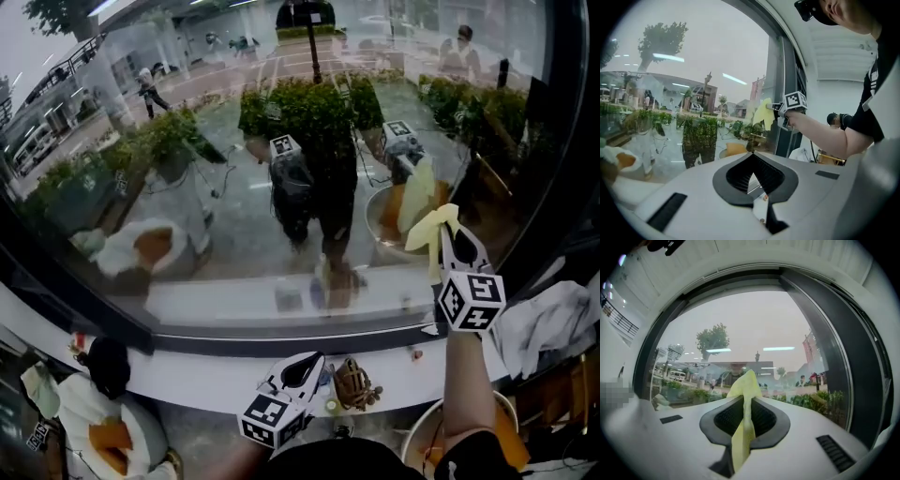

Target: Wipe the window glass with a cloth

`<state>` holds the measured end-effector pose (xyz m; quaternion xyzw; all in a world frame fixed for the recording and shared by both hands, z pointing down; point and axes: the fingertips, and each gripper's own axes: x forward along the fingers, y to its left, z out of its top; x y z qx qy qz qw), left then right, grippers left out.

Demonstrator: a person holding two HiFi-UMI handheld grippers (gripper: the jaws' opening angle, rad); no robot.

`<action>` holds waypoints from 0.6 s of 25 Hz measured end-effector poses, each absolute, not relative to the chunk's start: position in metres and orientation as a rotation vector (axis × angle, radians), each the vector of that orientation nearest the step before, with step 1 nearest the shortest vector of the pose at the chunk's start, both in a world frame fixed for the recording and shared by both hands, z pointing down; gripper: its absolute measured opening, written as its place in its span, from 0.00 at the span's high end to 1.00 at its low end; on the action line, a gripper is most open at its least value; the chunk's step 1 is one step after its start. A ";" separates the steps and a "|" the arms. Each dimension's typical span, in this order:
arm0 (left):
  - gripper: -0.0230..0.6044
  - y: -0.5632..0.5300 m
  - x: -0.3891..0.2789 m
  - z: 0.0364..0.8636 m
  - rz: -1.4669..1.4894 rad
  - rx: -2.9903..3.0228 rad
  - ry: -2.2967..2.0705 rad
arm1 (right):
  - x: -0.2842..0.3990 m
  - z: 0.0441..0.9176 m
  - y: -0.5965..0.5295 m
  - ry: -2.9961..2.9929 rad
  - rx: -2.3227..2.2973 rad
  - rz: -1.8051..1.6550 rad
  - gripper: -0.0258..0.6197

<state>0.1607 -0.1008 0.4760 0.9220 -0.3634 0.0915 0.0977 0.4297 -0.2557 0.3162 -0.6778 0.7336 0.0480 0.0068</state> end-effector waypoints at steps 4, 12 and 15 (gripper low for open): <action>0.95 -0.069 0.113 0.483 0.257 2.691 -1.110 | 0.355 0.336 -0.218 2.369 -2.011 0.086 0.88; 0.95 0.021 0.039 0.496 0.234 2.656 -1.091 | 0.212 0.383 -0.109 2.511 -1.869 -0.046 0.88; 0.95 0.053 0.024 0.495 0.216 2.670 -1.073 | 0.175 0.397 -0.061 2.537 -1.852 -0.086 0.88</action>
